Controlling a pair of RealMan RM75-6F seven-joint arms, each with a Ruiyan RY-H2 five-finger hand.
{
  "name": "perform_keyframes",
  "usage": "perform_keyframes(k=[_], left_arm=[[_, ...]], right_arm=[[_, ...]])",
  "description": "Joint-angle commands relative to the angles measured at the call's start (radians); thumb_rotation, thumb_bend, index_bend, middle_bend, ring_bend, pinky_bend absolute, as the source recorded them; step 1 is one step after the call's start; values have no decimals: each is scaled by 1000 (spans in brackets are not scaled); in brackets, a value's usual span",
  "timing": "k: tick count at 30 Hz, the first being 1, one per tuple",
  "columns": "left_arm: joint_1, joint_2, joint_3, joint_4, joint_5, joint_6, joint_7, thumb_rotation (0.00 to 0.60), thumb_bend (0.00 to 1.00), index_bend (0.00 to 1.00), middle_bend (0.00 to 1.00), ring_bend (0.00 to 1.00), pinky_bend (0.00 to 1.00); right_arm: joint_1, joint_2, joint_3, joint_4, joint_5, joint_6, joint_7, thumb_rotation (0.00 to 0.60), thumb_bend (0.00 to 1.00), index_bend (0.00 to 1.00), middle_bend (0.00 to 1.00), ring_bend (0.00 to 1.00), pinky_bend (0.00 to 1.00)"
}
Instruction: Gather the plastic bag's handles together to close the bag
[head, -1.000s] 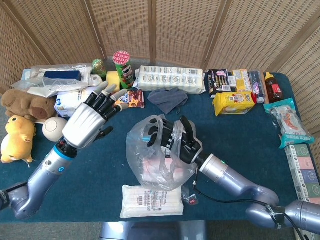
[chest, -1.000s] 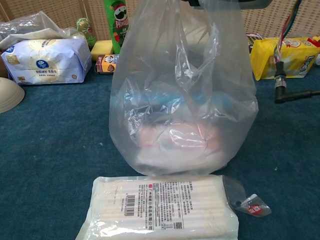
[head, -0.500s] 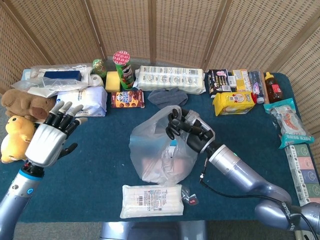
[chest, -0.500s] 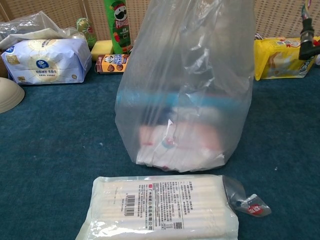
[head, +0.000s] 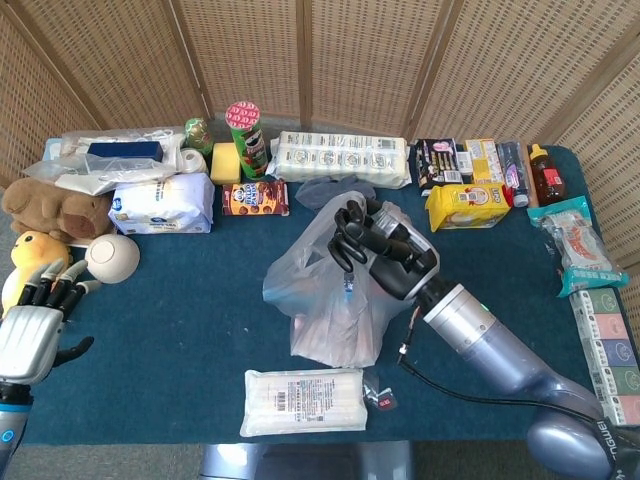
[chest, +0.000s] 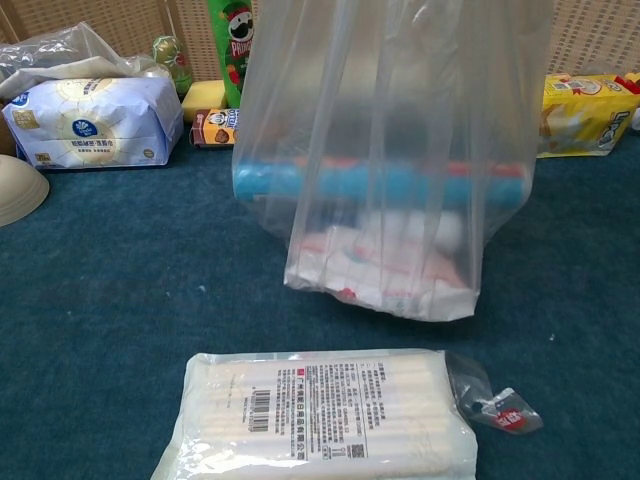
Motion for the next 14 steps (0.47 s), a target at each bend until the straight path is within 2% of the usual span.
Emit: perform_keyframes(k=[1,14], left_arm=[[24,-13,11,18,-6,3,-12,600,7,235,117,0,55],[81,-45,12,60,-18,-18,-36,600,7,236,116,0,55]], right_arm=[[2,8,34,-11,33,-13,-20,600,258,648,732,827,735],[1,24,128,-17,147,-59,-109,600,258,650,732,827,735]])
